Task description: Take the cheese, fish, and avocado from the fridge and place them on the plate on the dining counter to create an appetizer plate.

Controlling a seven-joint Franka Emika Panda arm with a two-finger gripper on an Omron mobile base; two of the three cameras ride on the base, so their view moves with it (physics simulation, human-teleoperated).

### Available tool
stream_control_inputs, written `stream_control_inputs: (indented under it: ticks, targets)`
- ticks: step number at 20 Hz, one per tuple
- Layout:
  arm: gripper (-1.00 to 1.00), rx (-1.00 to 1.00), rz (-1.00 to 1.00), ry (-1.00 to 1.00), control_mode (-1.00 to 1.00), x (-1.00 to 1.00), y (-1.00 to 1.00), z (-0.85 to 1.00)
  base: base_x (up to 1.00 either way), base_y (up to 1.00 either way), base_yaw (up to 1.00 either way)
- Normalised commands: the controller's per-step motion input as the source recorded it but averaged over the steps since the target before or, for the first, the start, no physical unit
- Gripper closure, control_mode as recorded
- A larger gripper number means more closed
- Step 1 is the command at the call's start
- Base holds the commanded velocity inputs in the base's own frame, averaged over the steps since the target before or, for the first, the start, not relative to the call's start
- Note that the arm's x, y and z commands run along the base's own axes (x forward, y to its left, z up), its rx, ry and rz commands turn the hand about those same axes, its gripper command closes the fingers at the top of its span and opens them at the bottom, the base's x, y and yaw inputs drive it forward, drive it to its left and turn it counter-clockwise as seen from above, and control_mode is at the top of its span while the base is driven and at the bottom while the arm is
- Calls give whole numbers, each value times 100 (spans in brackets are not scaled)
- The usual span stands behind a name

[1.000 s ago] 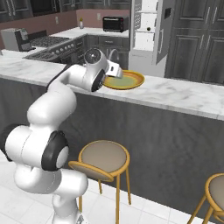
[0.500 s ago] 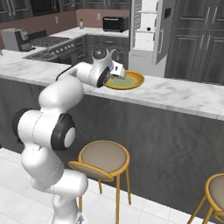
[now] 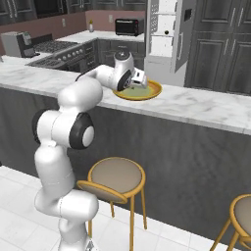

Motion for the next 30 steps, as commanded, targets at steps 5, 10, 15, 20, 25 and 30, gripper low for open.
stream_control_inputs:
  ticks: [5, 10, 15, 20, 25, 30]
  targets:
    - [-100, 0, 0, 2, -100, 29, 0, -52, 0, 0, 0]
    - [-100, 0, 0, 0, -100, 13, 0, -26, 0, 0, 0]
    - [-100, 0, 0, -4, -100, -22, 0, 9, 0, 0, 0]
    - [-100, 0, 0, -5, -100, -95, 0, 21, 0, 0, 0]
    - [-100, -5, 0, -4, -100, -100, 14, 0, 0, 0, 0]
    - [-100, -4, 0, -9, -100, -100, 14, 45, 0, 0, 0]
